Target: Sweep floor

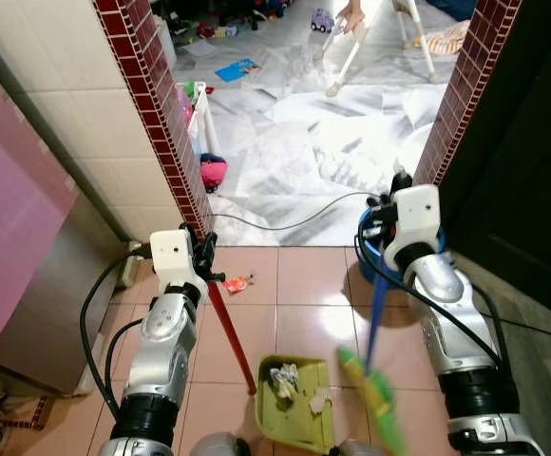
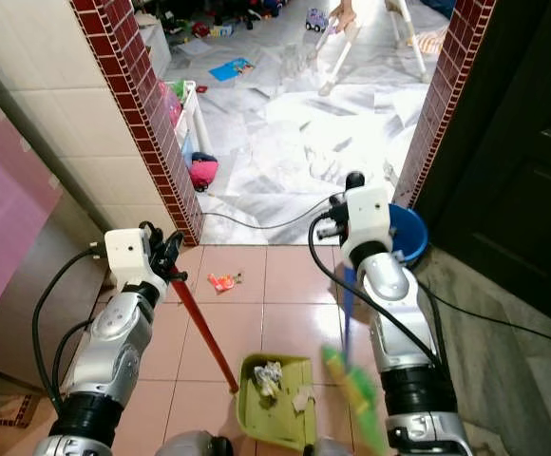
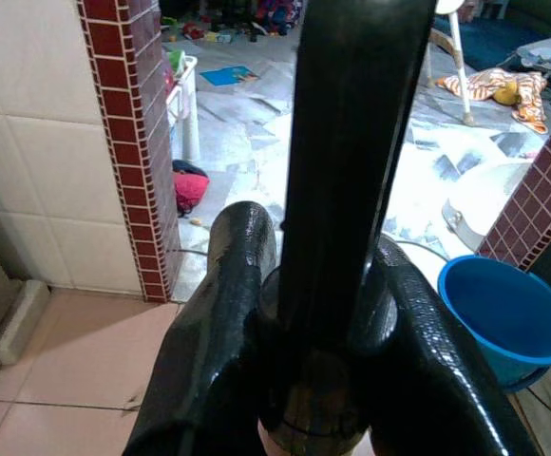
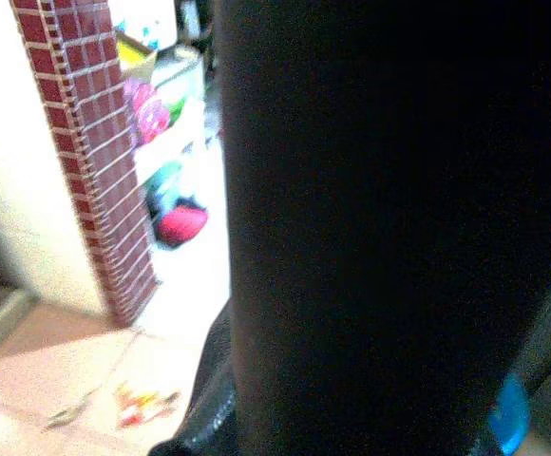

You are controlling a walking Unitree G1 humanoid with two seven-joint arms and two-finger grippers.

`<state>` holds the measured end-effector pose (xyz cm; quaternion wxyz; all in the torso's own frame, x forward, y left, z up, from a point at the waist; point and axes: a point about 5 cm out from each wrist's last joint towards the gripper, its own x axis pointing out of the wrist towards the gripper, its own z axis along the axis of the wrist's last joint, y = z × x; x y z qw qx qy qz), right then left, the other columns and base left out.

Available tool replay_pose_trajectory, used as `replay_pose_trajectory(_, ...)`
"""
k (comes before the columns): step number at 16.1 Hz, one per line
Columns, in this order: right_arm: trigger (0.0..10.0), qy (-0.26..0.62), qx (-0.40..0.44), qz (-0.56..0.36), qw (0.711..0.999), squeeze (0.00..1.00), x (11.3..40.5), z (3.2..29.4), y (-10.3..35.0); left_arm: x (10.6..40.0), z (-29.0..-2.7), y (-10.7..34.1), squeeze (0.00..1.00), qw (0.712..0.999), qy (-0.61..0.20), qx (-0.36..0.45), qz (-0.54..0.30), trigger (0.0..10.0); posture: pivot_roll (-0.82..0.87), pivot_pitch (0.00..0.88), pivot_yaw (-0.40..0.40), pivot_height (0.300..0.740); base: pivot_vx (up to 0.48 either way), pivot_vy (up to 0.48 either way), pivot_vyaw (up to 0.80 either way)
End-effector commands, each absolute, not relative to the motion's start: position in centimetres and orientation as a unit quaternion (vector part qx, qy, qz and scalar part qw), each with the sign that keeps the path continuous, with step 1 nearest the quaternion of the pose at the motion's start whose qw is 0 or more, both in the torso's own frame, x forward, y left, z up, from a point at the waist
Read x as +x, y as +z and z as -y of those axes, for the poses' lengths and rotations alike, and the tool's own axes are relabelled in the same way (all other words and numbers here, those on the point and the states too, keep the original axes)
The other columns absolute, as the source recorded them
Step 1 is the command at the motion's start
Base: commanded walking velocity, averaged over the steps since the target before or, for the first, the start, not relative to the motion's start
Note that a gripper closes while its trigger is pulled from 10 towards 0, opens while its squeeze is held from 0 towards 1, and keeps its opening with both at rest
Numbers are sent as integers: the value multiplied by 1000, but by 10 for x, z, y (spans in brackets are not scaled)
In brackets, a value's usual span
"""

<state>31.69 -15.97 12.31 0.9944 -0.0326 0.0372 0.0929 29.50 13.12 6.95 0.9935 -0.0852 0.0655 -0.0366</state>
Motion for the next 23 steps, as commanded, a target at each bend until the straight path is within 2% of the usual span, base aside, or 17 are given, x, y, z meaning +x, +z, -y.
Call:
replay_pose_trajectory(1,10000,109,27,-48,993,0,317,153,124,298,-131,78,0,995,-39,-82,-49,10000,-101,0,75,740,0,0,0)
replay_pose_trajectory(2,10000,131,91,-15,987,0,319,147,140,298,-130,77,0,995,-40,-81,-50,10000,-105,0,76,740,0,0,0)
replay_pose_trajectory(5,10000,158,163,30,973,0,323,149,166,299,-130,77,0,995,-41,-79,-51,10000,-105,0,76,740,0,0,0)
replay_pose_trajectory(6,10000,163,164,55,971,0,324,152,176,298,-130,76,0,995,-41,-79,-52,10000,-105,0,76,740,0,0,0)
replay_pose_trajectory(9,10000,164,83,128,975,0,323,162,199,298,-129,74,0,995,-42,-77,-56,10000,-106,0,77,740,0,0,0)
replay_pose_trajectory(15,10000,140,-31,175,974,0,320,169,202,298,-129,74,0,995,-42,-72,-56,10000,-102,0,77,740,0,0,0)
replay_pose_trajectory(20,10000,119,-67,150,979,0,315,173,182,297,-131,74,0,996,-39,-66,-54,10000,-97,0,74,740,0,0,0)
replay_pose_trajectory(23,10000,46,-70,102,991,0,301,183,150,298,-136,84,0,997,-11,-77,-22,10000,-91,0,54,740,0,0,0)
